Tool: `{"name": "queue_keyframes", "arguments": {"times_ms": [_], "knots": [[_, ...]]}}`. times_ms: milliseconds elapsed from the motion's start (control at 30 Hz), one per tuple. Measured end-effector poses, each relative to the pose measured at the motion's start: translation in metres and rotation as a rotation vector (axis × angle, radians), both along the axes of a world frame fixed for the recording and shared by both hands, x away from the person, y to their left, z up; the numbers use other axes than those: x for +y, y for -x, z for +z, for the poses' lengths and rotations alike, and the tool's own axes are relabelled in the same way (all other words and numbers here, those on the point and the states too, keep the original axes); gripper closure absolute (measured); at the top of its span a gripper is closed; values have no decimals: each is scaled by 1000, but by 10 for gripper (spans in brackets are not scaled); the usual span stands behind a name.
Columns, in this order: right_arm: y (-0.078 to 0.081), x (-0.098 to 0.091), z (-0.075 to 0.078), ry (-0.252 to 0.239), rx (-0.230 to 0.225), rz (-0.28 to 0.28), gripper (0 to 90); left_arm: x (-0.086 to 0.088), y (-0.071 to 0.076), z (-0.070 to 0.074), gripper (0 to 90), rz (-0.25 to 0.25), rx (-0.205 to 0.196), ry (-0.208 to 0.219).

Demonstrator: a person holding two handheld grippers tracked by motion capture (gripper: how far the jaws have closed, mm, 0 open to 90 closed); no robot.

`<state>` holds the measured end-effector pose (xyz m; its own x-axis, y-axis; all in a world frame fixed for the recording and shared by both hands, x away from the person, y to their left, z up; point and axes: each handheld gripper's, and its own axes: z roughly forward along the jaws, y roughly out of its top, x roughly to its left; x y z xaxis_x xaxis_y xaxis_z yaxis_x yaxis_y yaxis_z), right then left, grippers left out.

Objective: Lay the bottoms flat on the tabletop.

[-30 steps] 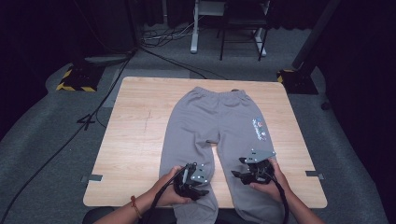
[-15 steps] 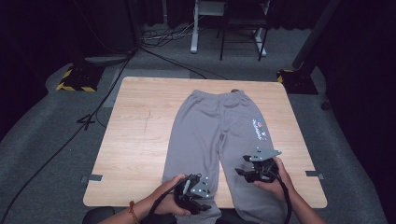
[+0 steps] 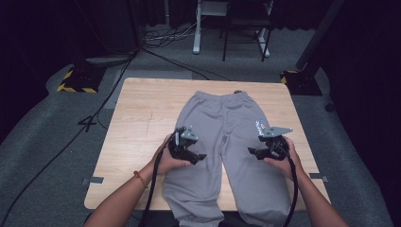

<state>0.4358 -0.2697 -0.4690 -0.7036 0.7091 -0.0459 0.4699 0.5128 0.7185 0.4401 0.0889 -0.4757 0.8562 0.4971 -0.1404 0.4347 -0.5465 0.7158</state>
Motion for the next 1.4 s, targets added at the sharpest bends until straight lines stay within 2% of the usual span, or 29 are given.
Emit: {"name": "queue_keyframes", "arguments": {"times_ms": [33,100,167,233,267,300,333,400,433,467,567,700,800,933,1067,1167,1267,1333,1367,1400], "knots": [[-8,-1,-2,-12,8,-21,277,0,-8,-3,239,16,16,-6],[-21,-2,-7,-24,23,-56,275,-2,-18,-8,233,46,0,-31],[-34,-2,-11,-56,36,-76,276,-4,-28,-13,237,50,21,-52],[-45,3,-15,-79,32,-83,277,-7,-37,-20,237,67,-2,-65],[-49,5,-16,-81,31,-81,280,-8,-42,-22,243,63,-26,-70],[-55,8,-18,-71,27,-80,276,-8,-50,-24,244,83,-28,-43],[-61,13,-20,-65,28,-76,277,-7,-56,-25,248,98,-11,-10],[-70,19,-23,-65,36,-80,285,-7,-68,-25,265,114,0,4],[-75,22,-25,-57,24,-89,288,-8,-73,-25,267,125,-6,1],[-79,25,-27,-58,32,-95,282,-9,-80,-25,268,142,-14,-7],[-91,30,-31,-50,16,-106,282,-12,-94,-25,268,144,-39,-36],[-109,32,-32,-58,9,-136,273,-14,-119,-25,277,189,-53,-54],[-124,32,-32,-53,3,-178,267,-18,-136,-25,285,217,-54,-52],[-143,32,-32,-50,2,-215,259,-23,-154,-25,284,247,-62,-66],[-160,34,-33,-50,-2,-265,245,-27,-166,-25,275,305,-69,-84],[-166,39,-33,-44,-10,-284,240,-31,-170,-25,247,362,-64,-90],[-166,40,-31,-22,-7,-296,250,-31,-167,-23,243,377,-64,-103],[-162,37,-29,-24,1,-298,296,-30,-162,-21,243,390,-63,-120],[-157,35,-28,-37,16,-295,298,-29,-159,-20,248,387,-61,-120],[-154,35,-27,-39,29,-282,295,-28,-153,-18,260,361,-63,-114]]}}
